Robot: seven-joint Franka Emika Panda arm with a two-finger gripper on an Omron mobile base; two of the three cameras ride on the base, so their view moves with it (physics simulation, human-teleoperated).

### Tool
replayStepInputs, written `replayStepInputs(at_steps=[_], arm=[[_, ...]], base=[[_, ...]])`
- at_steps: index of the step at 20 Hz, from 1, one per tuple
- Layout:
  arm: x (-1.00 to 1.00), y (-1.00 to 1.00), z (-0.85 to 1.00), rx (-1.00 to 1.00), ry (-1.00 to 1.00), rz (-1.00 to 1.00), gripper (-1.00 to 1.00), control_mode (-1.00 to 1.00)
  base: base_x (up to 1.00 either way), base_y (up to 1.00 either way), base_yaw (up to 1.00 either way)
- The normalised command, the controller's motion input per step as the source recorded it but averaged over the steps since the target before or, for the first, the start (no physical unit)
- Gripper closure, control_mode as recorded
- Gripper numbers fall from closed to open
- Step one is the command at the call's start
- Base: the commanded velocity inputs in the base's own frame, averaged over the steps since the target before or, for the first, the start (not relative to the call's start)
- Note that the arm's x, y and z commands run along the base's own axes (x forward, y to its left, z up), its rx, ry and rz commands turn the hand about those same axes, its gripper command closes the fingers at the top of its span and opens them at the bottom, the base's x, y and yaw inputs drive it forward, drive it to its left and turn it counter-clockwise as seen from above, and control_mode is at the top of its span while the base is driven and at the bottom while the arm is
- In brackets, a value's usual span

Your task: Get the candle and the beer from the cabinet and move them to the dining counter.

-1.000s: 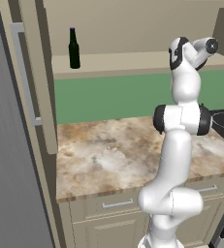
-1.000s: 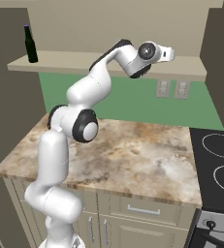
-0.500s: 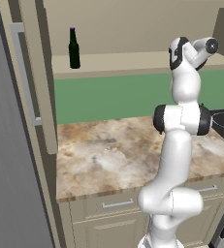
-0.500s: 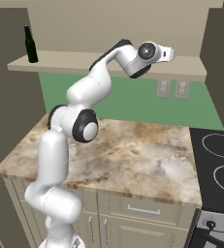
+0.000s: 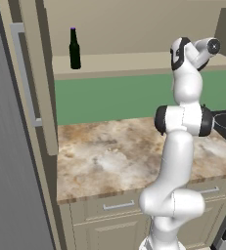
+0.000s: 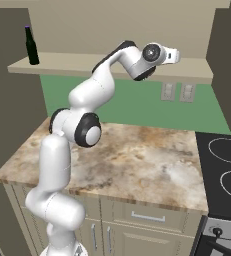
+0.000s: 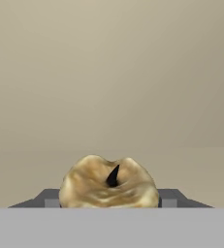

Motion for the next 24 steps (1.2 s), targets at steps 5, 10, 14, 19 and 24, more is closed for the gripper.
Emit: replayStepInputs(at_steps=[5,10,14,19,24], arm=[[0.00,0.00,0.00,0.00,0.01,0.00,1.00,-1.00],[-0.07,0.00,0.05,0.00,0.06,0.00,1.00,-1.00],[-0.70,0.00,0.06,0.00,0.04,0.00,1.00,-1.00],[-0.97,0.00,0.03,0.00,0.00,0.00,1.00,-1.00],[-0.99,0.14,-0.01,0.00,-0.01,0.00,1.00,-1.00]], base=[[0.00,0.00,0.00],[0.00,0.00,0.00],[0.00,0.00,0.00],[0.00,0.00,0.00],[0.00,0.00,0.00]])
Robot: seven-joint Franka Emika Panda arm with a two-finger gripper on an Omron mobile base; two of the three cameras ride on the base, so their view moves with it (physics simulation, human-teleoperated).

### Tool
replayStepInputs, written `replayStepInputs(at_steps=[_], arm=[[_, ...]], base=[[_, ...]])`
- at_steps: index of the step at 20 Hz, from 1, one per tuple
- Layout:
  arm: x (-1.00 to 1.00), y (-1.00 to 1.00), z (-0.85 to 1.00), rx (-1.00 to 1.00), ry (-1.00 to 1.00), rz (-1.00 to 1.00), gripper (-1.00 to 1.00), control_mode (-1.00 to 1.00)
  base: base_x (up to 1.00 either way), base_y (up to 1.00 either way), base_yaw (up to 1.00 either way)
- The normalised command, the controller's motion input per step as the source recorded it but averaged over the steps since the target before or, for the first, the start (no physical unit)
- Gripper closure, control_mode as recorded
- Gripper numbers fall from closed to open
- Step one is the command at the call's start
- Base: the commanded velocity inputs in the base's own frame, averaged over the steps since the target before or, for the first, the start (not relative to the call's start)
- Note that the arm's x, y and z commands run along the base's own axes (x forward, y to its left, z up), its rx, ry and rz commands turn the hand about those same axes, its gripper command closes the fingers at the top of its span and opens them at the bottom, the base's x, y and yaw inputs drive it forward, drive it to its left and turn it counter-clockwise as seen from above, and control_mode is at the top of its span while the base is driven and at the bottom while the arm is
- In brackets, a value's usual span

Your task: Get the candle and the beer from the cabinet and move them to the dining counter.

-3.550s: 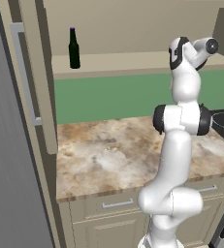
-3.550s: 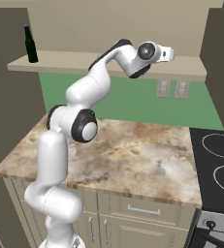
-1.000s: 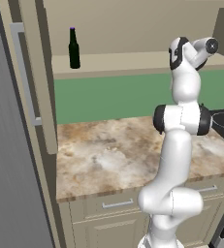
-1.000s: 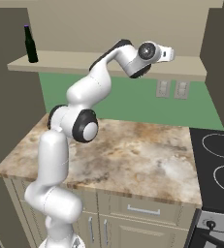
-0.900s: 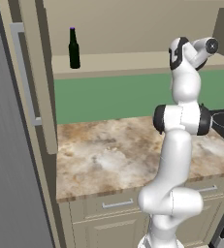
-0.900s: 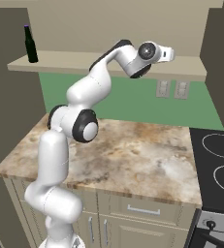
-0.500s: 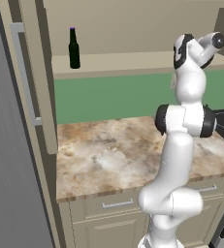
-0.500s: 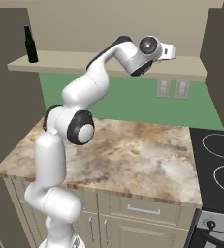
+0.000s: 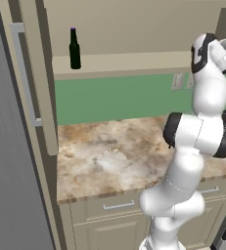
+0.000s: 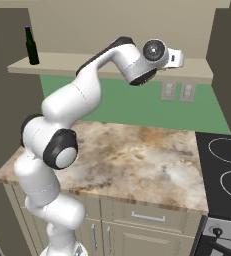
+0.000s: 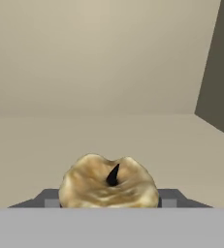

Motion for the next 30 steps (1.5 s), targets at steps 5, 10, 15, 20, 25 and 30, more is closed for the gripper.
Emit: replayStepInputs(at_steps=[5,10,15,20,25,30], arm=[[-0.85,0.30,-0.01,0.00,-0.01,0.01,1.00,-1.00],[-0.77,0.46,0.11,0.00,0.05,0.00,1.00,-1.00],[-0.85,0.47,0.12,0.00,0.09,0.00,1.00,-1.00],[-0.70,0.55,0.13,0.00,0.13,0.00,1.00,-1.00],[-0.60,0.64,0.03,0.00,0.11,0.00,1.00,-1.00],[-0.43,0.72,0.00,0.00,0.03,0.00,1.00,-1.00]], base=[[0.00,0.00,0.00],[0.00,0.00,0.00],[0.00,0.00,0.00],[0.00,0.00,0.00],[0.00,0.00,0.00],[0.00,0.00,0.00]])
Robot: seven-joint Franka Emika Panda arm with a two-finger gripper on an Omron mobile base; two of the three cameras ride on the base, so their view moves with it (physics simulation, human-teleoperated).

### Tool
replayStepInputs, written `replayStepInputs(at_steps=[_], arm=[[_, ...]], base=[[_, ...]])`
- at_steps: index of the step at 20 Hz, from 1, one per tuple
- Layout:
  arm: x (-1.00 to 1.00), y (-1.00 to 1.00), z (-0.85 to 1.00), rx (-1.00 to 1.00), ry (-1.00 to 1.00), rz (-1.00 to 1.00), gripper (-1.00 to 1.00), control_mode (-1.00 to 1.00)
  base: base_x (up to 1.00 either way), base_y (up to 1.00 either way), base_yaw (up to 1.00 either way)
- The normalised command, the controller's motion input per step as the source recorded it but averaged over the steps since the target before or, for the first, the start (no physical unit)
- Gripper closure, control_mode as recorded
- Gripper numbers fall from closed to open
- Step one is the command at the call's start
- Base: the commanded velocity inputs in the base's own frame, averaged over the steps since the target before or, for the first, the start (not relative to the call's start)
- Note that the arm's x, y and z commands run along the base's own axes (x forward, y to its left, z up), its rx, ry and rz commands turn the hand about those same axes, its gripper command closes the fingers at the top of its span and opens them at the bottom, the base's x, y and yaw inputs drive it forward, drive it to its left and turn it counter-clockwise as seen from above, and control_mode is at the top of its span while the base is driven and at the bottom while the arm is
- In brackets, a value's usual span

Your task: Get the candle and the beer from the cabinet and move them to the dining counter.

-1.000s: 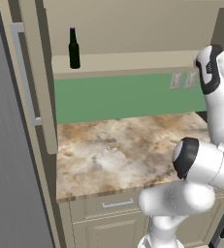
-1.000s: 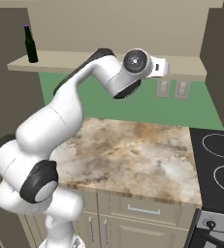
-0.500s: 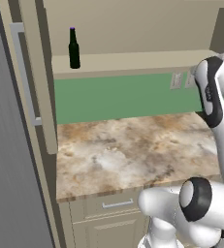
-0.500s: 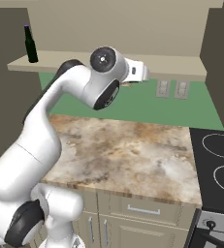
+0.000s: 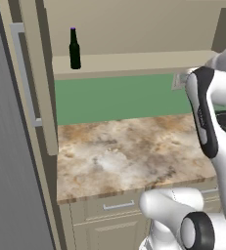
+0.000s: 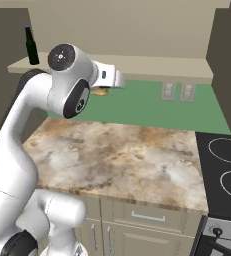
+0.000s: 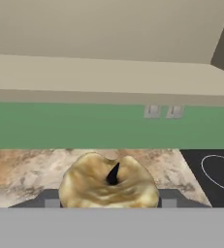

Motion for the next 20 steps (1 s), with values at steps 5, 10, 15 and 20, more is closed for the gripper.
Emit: replayStepInputs(at_steps=[5,10,15,20], arm=[[-0.06,0.70,0.00,0.00,-0.06,0.05,1.00,-1.00],[-0.07,0.44,0.00,0.00,-0.11,0.09,1.00,-1.00],[0.00,0.11,0.00,0.00,-0.02,0.04,1.00,-1.00],[-0.01,0.01,0.00,0.00,0.00,0.00,1.00,-1.00]], base=[[0.00,0.00,0.00],[0.00,0.00,0.00],[0.00,0.00,0.00],[0.00,0.00,0.00]])
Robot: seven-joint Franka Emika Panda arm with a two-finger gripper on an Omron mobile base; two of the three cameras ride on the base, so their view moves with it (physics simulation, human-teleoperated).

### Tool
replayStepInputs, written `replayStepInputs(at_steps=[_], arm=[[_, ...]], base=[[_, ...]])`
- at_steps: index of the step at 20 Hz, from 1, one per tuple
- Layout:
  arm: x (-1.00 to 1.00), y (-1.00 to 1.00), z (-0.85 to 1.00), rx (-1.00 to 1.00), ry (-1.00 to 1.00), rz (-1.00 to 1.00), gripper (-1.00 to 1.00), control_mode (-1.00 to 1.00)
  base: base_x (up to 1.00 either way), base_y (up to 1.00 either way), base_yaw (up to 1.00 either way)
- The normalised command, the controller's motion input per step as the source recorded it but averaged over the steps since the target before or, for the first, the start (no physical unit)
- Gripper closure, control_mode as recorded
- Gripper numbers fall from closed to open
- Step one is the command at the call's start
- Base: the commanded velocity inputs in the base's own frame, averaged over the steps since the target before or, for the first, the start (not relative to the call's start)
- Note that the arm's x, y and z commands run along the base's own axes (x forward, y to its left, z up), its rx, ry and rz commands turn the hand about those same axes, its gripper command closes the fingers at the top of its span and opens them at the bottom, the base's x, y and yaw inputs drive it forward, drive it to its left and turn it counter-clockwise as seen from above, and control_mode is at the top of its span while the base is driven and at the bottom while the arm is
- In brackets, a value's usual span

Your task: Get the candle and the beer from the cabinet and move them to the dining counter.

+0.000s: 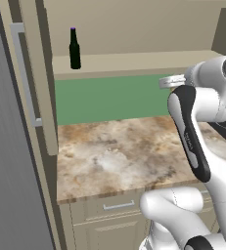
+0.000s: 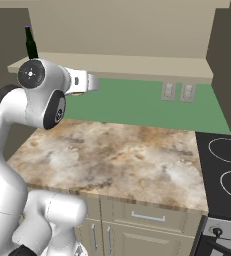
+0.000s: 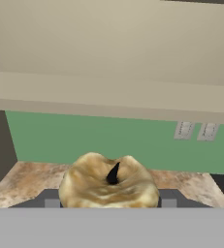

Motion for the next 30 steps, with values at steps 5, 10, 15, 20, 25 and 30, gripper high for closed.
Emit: replayStepInputs(at_steps=[5,10,15,20,25,30], arm=[[0.00,0.00,0.00,0.00,0.00,0.00,1.00,-1.00],[0.00,0.00,0.00,0.00,0.00,0.00,1.00,-1.00],[0.00,0.00,0.00,0.00,0.00,0.00,1.00,1.00],[0.00,0.00,0.00,0.00,0.00,0.00,1.00,1.00],[0.00,0.00,0.00,0.00,0.00,0.00,1.00,1.00],[0.00,0.00,0.00,0.00,0.00,0.00,1.00,1.00]], base=[[0.00,0.00,0.00],[0.00,0.00,0.00],[0.00,0.00,0.00],[-0.51,-0.05,0.00],[-0.81,-0.26,0.05],[-0.32,-0.26,0.40]])
